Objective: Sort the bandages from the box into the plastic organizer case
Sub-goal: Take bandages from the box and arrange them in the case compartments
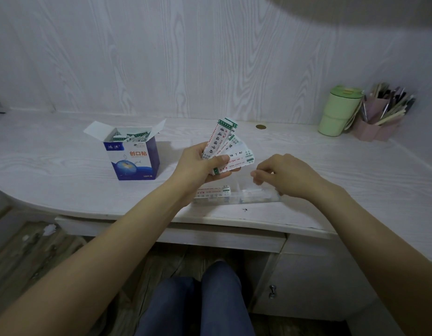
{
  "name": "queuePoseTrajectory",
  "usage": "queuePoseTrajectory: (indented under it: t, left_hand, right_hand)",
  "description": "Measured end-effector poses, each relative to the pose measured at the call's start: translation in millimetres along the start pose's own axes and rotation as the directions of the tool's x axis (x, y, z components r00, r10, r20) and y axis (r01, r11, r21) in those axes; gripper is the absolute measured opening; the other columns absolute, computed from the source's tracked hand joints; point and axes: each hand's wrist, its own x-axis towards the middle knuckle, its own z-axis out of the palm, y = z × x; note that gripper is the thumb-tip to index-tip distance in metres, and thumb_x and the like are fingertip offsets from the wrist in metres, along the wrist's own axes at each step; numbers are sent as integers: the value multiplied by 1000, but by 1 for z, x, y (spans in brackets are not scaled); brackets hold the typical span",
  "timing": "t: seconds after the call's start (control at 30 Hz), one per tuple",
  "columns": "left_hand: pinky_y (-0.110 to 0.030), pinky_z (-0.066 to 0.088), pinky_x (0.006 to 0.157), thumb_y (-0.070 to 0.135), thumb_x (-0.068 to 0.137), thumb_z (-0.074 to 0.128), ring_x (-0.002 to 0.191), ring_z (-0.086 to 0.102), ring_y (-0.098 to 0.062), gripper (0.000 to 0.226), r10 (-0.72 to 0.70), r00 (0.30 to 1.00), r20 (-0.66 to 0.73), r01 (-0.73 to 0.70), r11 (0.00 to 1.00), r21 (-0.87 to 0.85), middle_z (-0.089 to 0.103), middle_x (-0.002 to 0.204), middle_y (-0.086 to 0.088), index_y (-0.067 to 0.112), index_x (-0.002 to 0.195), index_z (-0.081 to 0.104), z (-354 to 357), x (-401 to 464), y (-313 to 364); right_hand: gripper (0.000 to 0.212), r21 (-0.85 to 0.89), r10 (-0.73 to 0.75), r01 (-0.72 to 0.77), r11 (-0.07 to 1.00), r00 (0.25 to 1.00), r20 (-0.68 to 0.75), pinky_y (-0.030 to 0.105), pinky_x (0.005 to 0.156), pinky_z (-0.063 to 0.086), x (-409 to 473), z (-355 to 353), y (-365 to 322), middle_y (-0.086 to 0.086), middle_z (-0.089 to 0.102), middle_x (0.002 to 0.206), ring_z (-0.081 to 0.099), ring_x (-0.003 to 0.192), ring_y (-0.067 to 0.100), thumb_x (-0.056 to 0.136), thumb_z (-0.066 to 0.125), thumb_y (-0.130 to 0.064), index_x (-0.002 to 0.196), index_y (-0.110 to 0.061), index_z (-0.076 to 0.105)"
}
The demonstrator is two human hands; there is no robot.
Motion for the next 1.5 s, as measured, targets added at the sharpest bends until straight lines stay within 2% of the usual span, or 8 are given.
queuePoseTrajectory:
  t: [0.07,0.17,0.43,0.6,0.9,1.03,1.27,1.5]
  left_hand:
    - [-25,59,69,-2,87,60,83,72,-23,24,-3,1000,-13,3,1000,-12,69,101,-7,17,101,60,-2,-2,1]
    - [-24,58,66,-4,84,62,81,72,-19,26,-18,999,-31,17,999,-27,70,99,-6,15,102,60,-5,-5,3]
    - [-25,58,67,1,85,62,85,71,-19,22,-25,998,-59,19,996,-92,71,100,-7,5,107,61,-20,-11,9]
    - [-27,59,75,-1,87,61,81,71,-16,17,48,982,-183,-59,997,-55,70,98,-5,9,100,61,-40,-14,13]
    - [-26,58,78,-2,88,60,82,72,-16,28,113,949,-293,-120,993,-6,66,105,-4,12,112,56,-59,-18,14]
    - [-27,58,78,-2,88,60,81,72,-15,28,104,948,-299,-112,994,-9,66,102,-1,14,111,55,-60,-19,15]
    - [-25,58,75,-2,88,60,77,72,-12,28,94,954,-283,-99,995,-3,64,101,3,14,110,56,-60,-20,13]
    - [-25,58,75,-3,87,60,74,72,-12,23,98,962,-255,-107,994,-19,66,94,5,19,96,57,-58,-22,13]
  right_hand:
    - [19,299,18,12,954,995,-97,25,61,47,-4,-4,-3,-9,72,89,58,51,8,96,50,-26,92,-22,68]
    - [16,704,40,22,710,997,-72,20,51,45,-8,-9,-15,-5,72,89,63,63,6,92,58,-24,104,-20,67]
    - [22,783,147,59,619,971,-189,17,47,48,1,3,-40,19,59,71,60,48,6,78,74,-3,98,-5,67]
    - [9,827,160,16,563,979,-128,18,53,48,6,7,-44,11,67,80,60,57,8,90,62,-6,94,-11,68]
    - [12,567,123,-56,822,989,-81,9,43,34,13,26,-61,5,64,72,51,54,9,89,62,-11,86,-18,71]
    - [13,418,86,-41,908,992,-88,23,55,41,16,32,-66,0,61,66,51,57,11,87,62,-14,82,-22,71]
    - [8,205,62,-36,978,991,-122,26,63,41,17,38,-69,-11,60,78,52,78,8,85,65,-21,83,-22,73]
    - [9,268,36,6,963,988,-149,8,57,37,18,37,-66,-10,66,82,50,64,-5,84,69,-24,86,-18,74]
